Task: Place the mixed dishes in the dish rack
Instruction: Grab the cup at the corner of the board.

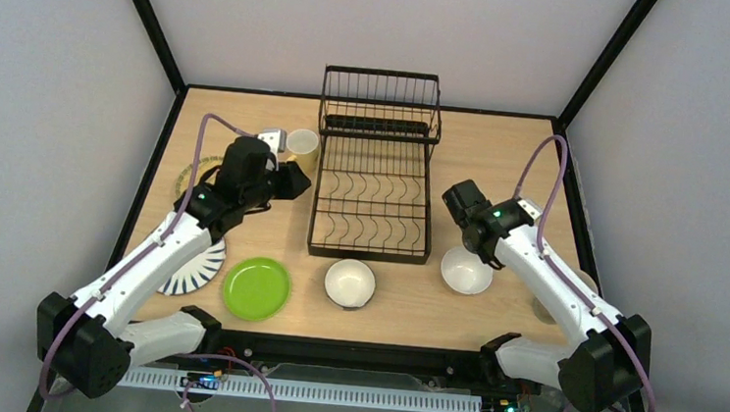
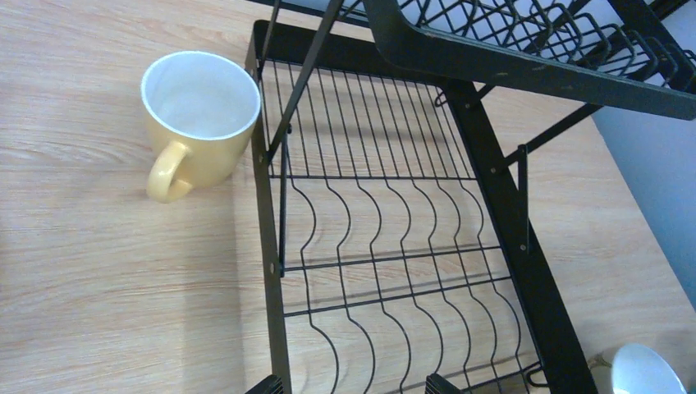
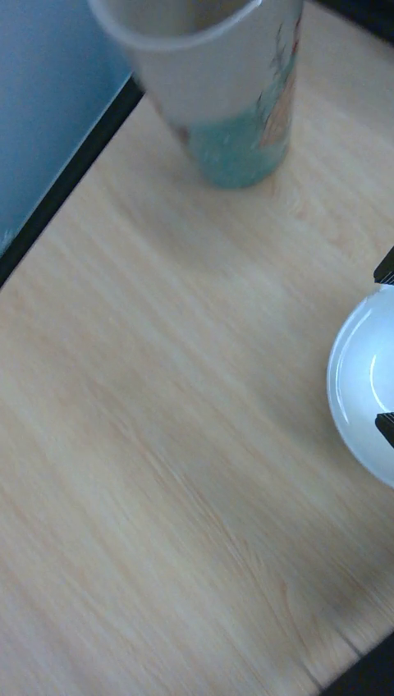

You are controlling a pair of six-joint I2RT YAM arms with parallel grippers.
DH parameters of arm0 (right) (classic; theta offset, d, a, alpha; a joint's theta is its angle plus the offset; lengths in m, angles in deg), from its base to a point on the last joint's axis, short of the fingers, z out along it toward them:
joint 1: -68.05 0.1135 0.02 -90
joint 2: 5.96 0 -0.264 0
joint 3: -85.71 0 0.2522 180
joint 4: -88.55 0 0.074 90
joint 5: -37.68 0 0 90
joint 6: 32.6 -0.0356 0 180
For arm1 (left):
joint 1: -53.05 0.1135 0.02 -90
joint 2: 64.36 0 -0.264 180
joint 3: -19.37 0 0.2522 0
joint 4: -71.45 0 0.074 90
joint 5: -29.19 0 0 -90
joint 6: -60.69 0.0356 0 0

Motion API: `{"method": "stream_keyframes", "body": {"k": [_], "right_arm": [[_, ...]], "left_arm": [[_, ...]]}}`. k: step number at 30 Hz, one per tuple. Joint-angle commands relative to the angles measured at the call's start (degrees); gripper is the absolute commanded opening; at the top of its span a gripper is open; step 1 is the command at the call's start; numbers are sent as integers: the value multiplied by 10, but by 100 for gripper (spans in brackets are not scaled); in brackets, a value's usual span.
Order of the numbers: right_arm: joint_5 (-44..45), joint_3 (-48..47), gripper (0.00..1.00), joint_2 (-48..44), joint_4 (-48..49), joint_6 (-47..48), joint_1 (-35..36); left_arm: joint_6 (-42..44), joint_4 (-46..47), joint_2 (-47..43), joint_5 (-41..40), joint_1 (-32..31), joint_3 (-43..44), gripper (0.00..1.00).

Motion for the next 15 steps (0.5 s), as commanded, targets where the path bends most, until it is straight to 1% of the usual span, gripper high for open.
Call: {"method": "stream_keyframes", "body": {"k": [1,4,8,12,15], "right_arm": [[46,-18,88,-5,-123,-157,2],[52,-33,90,-24,-122,-163,1],[53,-55,90,-13,-122,-161,1],[85,-96,89,3,-123,-125,0],[99,-121,89,-3,-123,-100,-16]], "left_arm": [[6,-13,-16,42,-6,-2,99],[4,-8,-20,53,-14,-7,99],[2,-2,-21,74,-19,-17,99],[-3,7,-30,94,-27,-32,99],[3,8,-33,92,-35,-38,99]]}}
